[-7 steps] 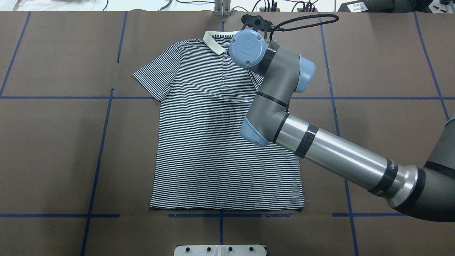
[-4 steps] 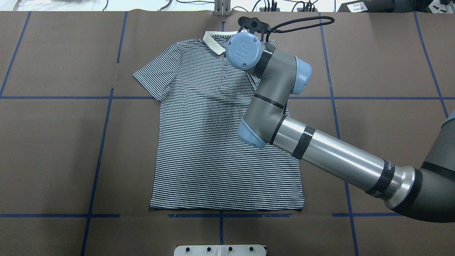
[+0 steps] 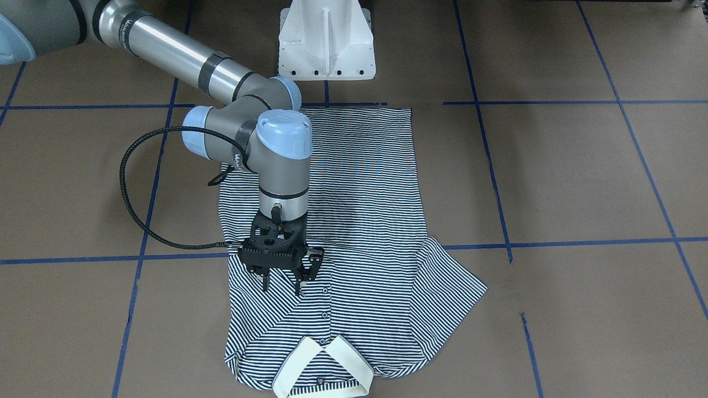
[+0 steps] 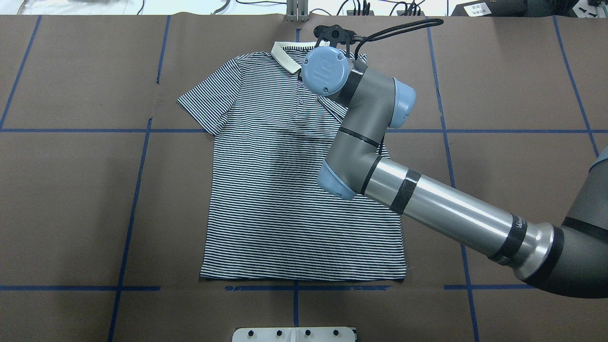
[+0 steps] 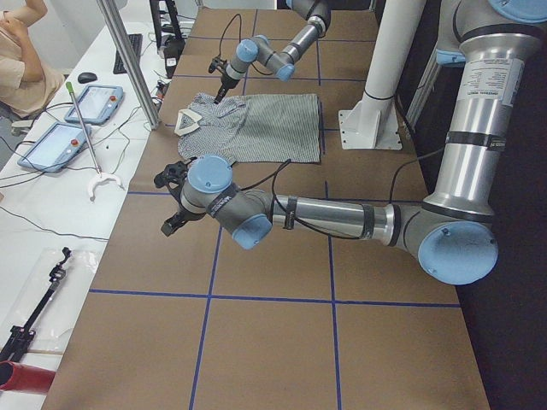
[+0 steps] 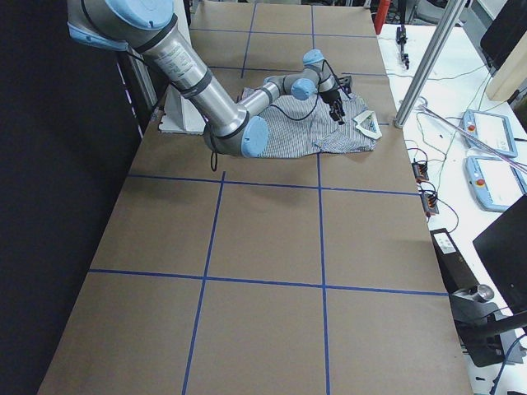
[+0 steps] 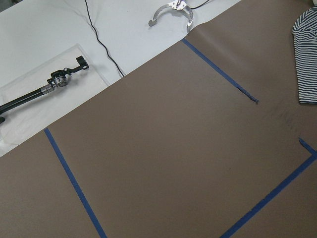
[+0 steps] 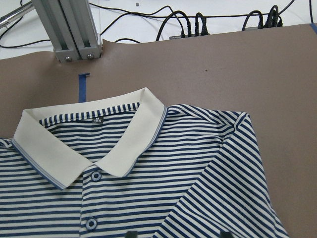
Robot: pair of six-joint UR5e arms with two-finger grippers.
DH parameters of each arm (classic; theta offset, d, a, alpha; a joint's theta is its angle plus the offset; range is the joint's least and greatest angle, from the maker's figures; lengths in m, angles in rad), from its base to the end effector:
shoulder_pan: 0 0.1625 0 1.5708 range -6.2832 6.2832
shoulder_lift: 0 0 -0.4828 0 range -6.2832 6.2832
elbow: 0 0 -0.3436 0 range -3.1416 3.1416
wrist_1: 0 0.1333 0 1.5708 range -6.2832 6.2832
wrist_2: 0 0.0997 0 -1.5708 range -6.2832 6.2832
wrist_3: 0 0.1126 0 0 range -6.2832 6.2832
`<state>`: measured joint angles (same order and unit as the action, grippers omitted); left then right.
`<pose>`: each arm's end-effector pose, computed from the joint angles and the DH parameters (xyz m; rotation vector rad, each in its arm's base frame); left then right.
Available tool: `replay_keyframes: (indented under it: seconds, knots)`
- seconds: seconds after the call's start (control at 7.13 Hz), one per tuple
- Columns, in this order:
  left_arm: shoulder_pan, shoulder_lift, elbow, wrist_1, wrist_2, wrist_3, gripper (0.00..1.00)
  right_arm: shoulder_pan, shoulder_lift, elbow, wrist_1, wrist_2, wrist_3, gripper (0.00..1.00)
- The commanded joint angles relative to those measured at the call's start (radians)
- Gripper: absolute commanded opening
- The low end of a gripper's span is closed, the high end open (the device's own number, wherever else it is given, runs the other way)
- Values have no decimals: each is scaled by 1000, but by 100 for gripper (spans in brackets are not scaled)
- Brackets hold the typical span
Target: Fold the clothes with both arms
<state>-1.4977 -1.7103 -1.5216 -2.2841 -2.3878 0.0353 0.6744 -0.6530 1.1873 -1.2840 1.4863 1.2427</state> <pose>-0.0121 -0.5363 0.5913 0.7453 0.7885 0.4254 -0.5585 -0.6293 0.2843 0.4669 -0.6853 0.3610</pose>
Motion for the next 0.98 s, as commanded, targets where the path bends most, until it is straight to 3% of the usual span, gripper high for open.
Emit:
replay_keyframes:
  seconds: [0.0, 0.28, 0.56, 0.7, 0.84]
  knots:
    - [83, -12, 8, 0, 7, -59, 100, 83, -43, 44, 5, 169, -159, 100]
    - [157, -64, -5, -2, 21, -292, 100, 205, -219, 228, 2, 352, -352, 100]
    - [296, -161, 7, 3, 173, -603, 76, 348, -405, 378, 6, 551, -556, 100]
    - [398, -205, 18, 0, 315, -759, 68, 399, -474, 417, 6, 618, -644, 100]
    - [480, -245, 41, 0, 387, -864, 62, 419, -511, 440, 6, 629, -658, 100]
